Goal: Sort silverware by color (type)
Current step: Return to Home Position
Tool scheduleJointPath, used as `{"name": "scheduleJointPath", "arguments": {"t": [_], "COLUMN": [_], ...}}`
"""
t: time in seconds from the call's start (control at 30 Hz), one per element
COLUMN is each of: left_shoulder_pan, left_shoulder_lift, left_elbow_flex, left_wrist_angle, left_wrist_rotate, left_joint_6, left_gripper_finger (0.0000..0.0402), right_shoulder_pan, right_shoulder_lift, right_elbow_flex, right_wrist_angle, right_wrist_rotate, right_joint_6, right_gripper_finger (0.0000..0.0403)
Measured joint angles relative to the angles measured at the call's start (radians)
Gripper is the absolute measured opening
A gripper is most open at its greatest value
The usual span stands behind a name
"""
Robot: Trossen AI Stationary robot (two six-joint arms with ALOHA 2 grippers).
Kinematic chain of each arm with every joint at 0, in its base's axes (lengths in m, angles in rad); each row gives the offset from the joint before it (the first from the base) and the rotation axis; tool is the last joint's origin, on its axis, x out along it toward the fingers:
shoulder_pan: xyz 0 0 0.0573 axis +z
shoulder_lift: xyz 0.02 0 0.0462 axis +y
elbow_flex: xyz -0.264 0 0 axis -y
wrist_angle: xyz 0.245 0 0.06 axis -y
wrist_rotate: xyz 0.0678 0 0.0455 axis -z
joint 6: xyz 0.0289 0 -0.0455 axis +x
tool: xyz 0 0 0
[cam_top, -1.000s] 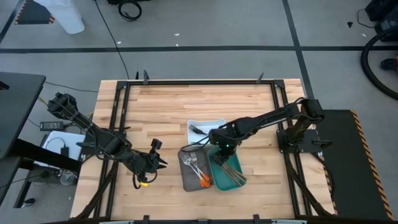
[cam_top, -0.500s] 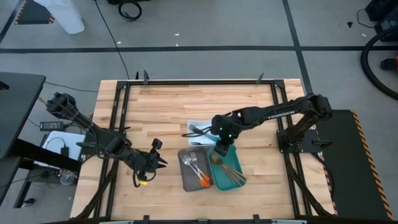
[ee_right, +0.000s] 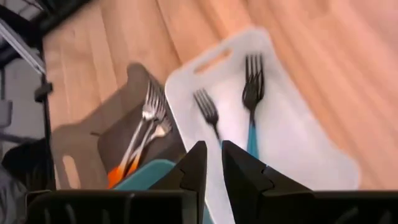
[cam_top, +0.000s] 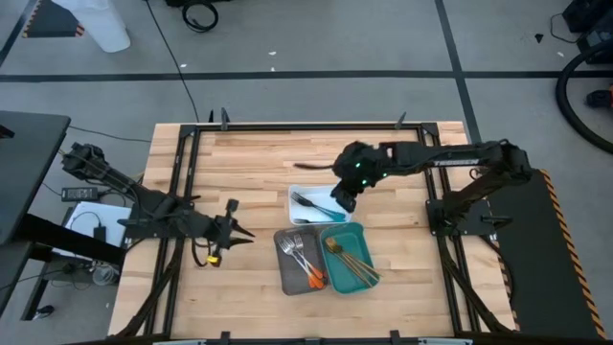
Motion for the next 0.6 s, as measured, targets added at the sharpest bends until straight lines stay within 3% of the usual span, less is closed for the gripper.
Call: {"name": "scheduleJointPath", "arguments": {"t": [0.27,0.6], "left_shoulder_pan": [0.073,0.168], "left_shoulder_lift": [-0.107,-0.244], "left_elbow_flex": [-0.118,-0.203], "left_wrist_angle": [0.16,0.23], "left_wrist_rotate": [0.052,0.059], "left_joint_6": [0.0,-0.006], "left_gripper_finger": [0.0068,0.0068], "right_shoulder_pan": [-0.052,-0.106], "right_shoulder_lift": [-0.113,-0.207], "right_elbow_flex": [0.0,0.0], "right_wrist_angle": [0.026,0.02], "right_wrist_rotate": [0.018,0.027], "right_joint_6": [-0.083,-0.169], "right_gripper_finger": [0.0061,0.0054]}}
